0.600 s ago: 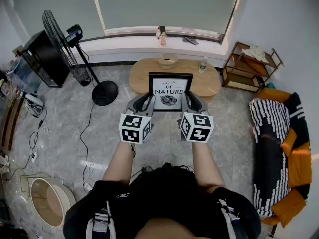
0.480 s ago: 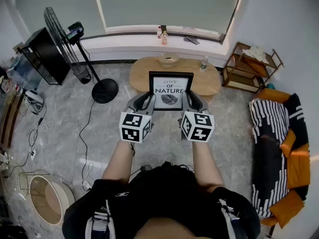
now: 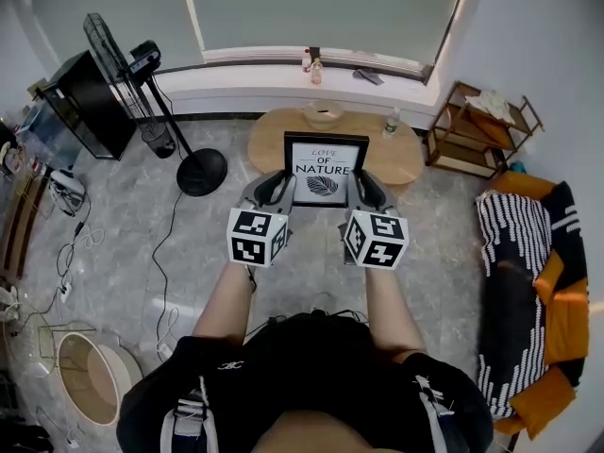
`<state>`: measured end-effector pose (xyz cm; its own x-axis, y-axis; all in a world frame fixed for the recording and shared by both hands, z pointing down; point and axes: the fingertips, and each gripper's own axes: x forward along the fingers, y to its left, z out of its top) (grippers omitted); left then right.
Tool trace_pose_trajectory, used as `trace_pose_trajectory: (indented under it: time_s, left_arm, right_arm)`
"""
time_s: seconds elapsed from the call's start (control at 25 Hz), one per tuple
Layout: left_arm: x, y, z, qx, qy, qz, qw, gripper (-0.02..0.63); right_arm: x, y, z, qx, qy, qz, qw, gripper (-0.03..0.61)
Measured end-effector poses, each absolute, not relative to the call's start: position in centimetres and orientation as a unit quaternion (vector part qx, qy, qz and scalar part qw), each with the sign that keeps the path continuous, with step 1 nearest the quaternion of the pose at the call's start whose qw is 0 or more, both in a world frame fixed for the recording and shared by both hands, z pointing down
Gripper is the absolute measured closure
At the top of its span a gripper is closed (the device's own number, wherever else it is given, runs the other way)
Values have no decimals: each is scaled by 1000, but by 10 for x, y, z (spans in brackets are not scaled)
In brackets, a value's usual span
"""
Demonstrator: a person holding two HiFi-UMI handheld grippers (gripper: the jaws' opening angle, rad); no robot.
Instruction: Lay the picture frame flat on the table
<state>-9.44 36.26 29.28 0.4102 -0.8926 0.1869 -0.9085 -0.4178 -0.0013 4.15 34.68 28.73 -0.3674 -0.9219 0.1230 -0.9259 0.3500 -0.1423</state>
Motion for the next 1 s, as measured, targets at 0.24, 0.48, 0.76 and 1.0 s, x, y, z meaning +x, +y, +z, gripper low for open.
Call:
trace_pose_trajectory:
  time_s: [0.24,0.48,0.76,1.0]
  left_arm:
    - [-81,321,288,837,-539,82,40,529]
    - [-58,274,278,836,-541,84,32,529]
    - [-35,228,280,832,-549,79,32,529]
    - [-30,202,298,830,-550,75,55,528]
  right_arm:
    - [55,307,284,563,-821,96,4,492]
    - [78,259,275,559,-823,96,-4,492]
    - [100,210,273,553,-828,91,-7,491]
    - [104,181,286,547,-832,96,10,491]
